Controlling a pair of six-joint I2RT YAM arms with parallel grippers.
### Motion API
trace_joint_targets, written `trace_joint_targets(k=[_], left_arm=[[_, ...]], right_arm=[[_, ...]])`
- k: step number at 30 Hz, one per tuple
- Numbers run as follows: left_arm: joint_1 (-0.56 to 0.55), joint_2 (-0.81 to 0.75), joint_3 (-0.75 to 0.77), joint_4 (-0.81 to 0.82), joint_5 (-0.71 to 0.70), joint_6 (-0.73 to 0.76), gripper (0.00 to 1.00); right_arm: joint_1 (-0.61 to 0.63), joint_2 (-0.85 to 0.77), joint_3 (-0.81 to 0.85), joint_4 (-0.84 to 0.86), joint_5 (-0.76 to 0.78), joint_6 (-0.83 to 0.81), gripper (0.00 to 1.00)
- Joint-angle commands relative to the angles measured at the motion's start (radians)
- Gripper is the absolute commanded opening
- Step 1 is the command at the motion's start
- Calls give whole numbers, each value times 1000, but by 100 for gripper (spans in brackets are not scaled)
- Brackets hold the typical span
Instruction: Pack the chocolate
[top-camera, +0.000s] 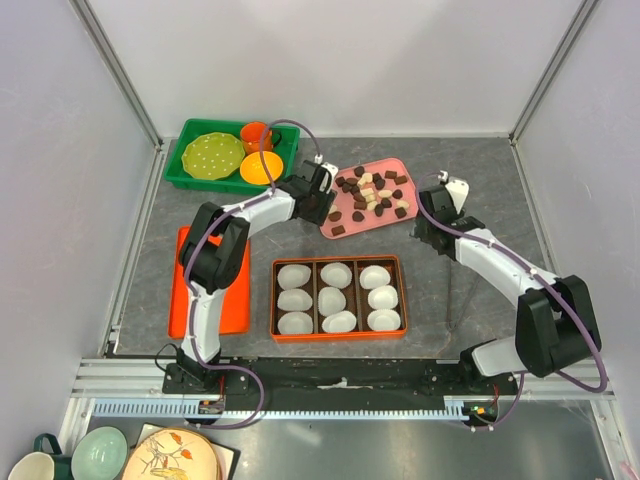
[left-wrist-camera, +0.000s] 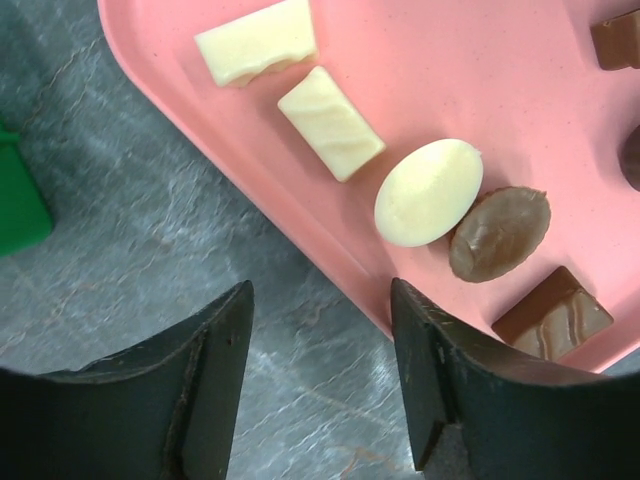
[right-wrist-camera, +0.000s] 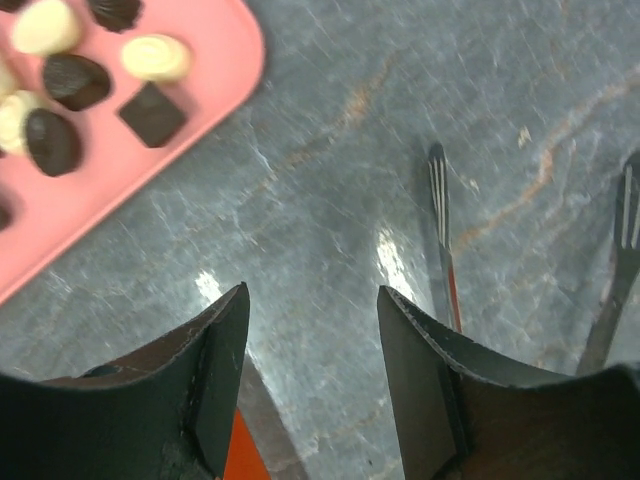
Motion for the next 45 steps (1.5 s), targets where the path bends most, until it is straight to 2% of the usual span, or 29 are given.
trace_joint_targets(k=[1,8,12,15,21,23,35,45], left_arm=[[13,-44,-61,-57,-54,110,62],[24,-71,-113,-60,-16,157,58],[27,-72,-121,-78,39,228,51],[32,-72,-134,-80,36,279,46],[49,-88,-183,-46,19,347,45],[58,-86,-184,-39,18,364,42],[84,-98,-187,0,48,496,42],[83,-95,-164,0,99,528,42]], right_arm=[[1,-42,-31,-114,2,55,62],[12,-91,-107,-167,2,109,61],[10,-85,-133,-181,7,132,61],[12,-88,-145,-192,13,141,61],[10,-85,-148,-229,36,150,61],[12,-82,-151,-233,39,153,62],[12,-45,-203,-217,45,185,61],[12,-44,-229,-187,59,198,62]])
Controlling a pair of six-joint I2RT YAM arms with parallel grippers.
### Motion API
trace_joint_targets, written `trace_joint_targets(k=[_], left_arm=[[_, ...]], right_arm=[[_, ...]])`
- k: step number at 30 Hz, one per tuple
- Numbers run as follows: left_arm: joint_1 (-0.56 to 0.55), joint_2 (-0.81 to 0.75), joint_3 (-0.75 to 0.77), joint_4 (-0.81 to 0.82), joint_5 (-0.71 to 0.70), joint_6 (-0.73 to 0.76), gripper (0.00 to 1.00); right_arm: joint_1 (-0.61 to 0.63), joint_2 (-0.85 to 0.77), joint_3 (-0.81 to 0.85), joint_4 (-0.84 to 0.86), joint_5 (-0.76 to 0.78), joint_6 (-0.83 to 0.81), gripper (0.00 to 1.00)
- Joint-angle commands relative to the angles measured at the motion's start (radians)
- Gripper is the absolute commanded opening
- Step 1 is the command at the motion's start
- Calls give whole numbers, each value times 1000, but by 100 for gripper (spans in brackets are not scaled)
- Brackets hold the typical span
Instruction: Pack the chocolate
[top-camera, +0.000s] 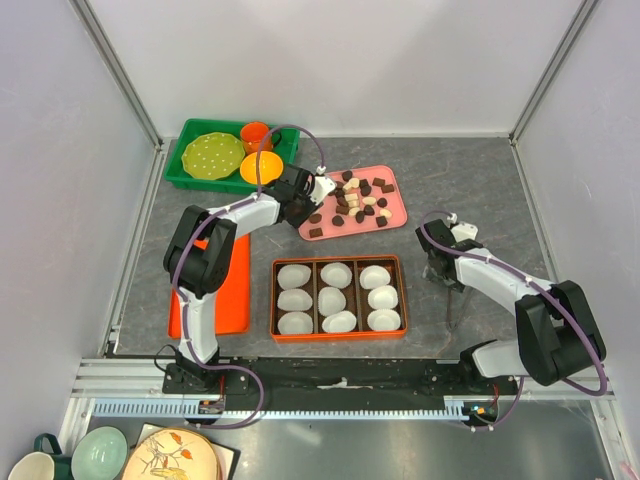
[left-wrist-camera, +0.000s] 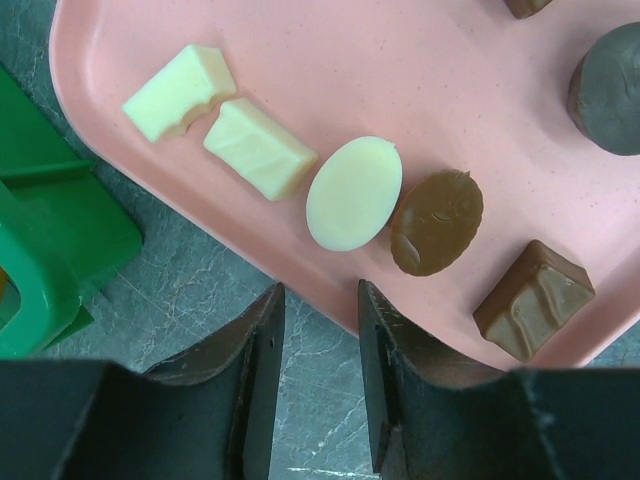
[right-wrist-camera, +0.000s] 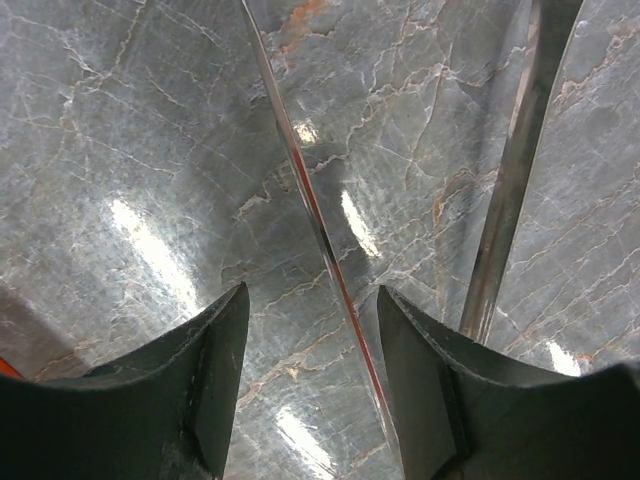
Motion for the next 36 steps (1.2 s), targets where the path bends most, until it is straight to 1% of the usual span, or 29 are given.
trace_joint_targets(k=[1,7,8,11,14,15,17,19,21,22,24,26,27,28,30,36], left_arm=[[19,-1,3,-68,13,60,42],[18,-44,19,-77,22,57,45],[19,-46,17,-79,48,59,45],[19,-37,19,-77,56,56,45],[19,-24,17,-79,61,56,45],[19,-21,17,-77,62,56,44],[19,-17,15,-71,70,59,44],[19,-15,20,-67,71,60,45],[19,-18,46,-82,64,56,51],[19,-23,57,-91,61,48,63],[19,-58,74,-110,55,25,75],[19,-95,81,-122,62,1,90],[19,-130,92,-133,68,-7,92],[19,-145,98,-157,71,-16,99],[19,-179,118,-192,91,-36,99],[19,-313,131,-281,130,-89,99]], right_arm=[[3,10,-11,34,16,22,60],[3,48,-30,77,-1,16,52],[3,48,-36,84,-6,15,51],[3,50,-42,98,-17,18,51],[2,48,-47,114,-32,18,48],[3,53,-47,120,-38,16,42],[3,64,-44,130,-47,15,36],[3,71,-41,137,-60,11,28],[5,75,-36,138,-61,7,22],[3,76,-34,138,-58,4,21],[3,67,-25,137,-55,-4,18],[6,49,-15,129,-46,-16,15],[5,41,-10,124,-40,-21,10],[8,36,-4,117,-29,-25,8],[9,12,18,91,-18,-42,0],[35,-70,100,11,46,-87,0]])
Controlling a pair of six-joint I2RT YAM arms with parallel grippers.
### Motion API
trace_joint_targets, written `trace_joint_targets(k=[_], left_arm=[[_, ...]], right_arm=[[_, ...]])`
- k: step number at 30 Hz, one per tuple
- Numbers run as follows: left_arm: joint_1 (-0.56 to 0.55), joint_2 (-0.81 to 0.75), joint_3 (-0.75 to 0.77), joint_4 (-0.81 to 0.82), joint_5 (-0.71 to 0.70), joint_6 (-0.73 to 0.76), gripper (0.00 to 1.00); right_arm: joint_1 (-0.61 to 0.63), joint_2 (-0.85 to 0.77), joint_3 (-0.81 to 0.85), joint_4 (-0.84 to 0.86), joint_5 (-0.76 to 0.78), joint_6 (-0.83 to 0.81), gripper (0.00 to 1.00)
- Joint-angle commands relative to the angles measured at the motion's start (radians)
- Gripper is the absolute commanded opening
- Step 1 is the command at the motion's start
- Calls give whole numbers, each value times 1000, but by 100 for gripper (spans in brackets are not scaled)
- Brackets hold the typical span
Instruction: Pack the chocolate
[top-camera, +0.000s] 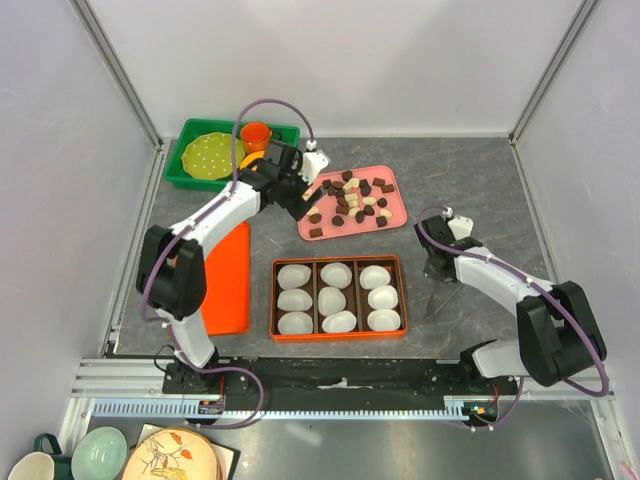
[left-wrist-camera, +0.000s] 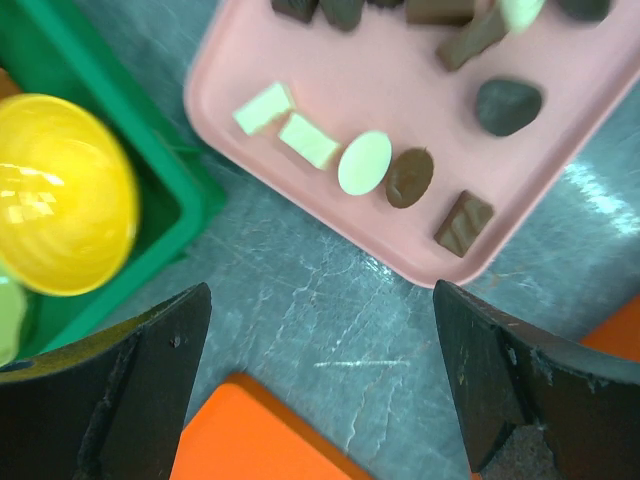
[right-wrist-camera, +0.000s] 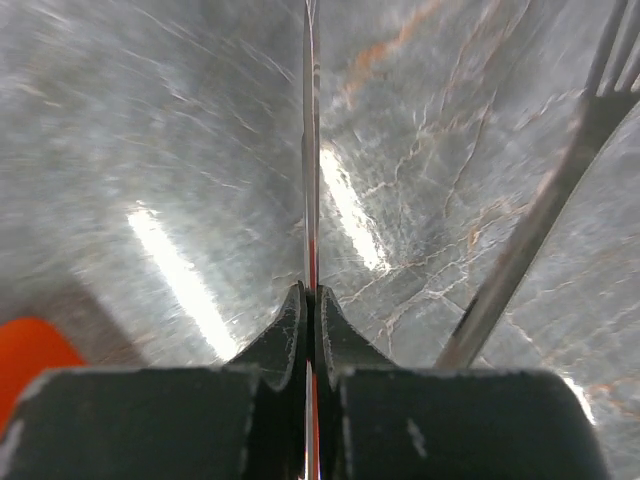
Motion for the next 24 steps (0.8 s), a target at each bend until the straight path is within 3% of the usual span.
trace_joint_targets(k=[1,5,13,17,24], left_arm=[[5,-151,37,-73,65,-79,99],[16,-233,22,-136,123,-105,99],[129,-414,-48,-215,325,-81,96],[163,-509,-128,-235,447,-32,99],[163,-723,-271,-281,531,73,99]], right_arm=[[41,-87,125,-86,84,-55,0],[115,-139,245,-134,147,-140,0],[338,-76,548,-187,-92,-421,0],[480,-21,626,-201,-138,-536,0],[682,50,690,-191,-191,-653,0]])
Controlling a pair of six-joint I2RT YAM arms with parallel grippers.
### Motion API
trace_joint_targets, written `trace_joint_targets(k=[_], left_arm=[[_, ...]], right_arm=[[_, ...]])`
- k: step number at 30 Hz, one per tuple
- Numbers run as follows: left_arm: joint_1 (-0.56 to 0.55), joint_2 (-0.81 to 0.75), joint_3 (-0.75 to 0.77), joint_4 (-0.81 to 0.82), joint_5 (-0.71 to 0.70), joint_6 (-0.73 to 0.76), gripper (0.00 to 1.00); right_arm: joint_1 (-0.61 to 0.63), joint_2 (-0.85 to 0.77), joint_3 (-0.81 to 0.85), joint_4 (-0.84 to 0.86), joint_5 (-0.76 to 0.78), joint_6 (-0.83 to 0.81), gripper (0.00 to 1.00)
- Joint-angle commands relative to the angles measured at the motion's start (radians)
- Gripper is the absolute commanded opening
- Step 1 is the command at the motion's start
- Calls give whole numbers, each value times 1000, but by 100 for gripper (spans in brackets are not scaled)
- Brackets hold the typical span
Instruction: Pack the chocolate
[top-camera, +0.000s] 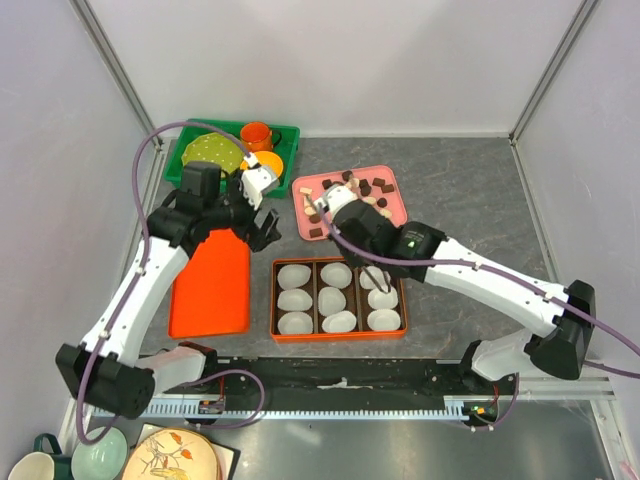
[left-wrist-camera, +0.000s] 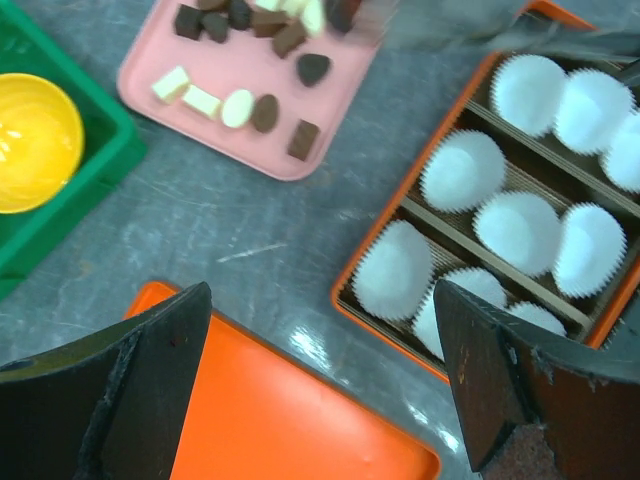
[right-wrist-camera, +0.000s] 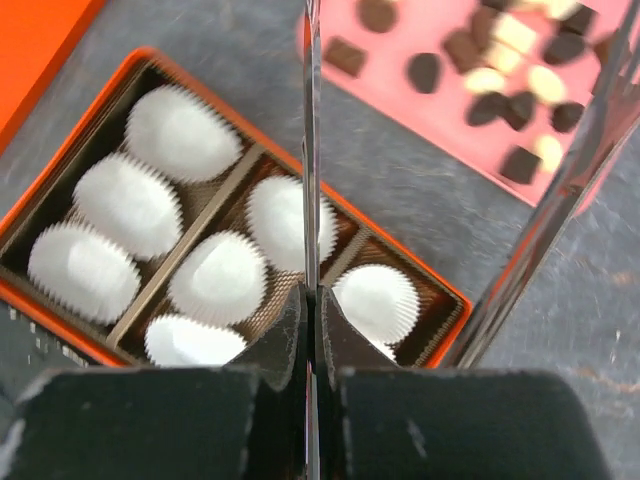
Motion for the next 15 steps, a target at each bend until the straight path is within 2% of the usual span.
trace_joint_targets(k=[1,8,15], left_arm=[[-1,-103,-44,-70,123,86,99],[-1,-225,-65,-177,177,185,99],[-3,-396,-122,-196,218,317,99]], right_arm=[[80,31,67,-7,-41,-127,0],[143,60,93,8,-126,-165,0],[217,81,87,5,-146,-170,0]])
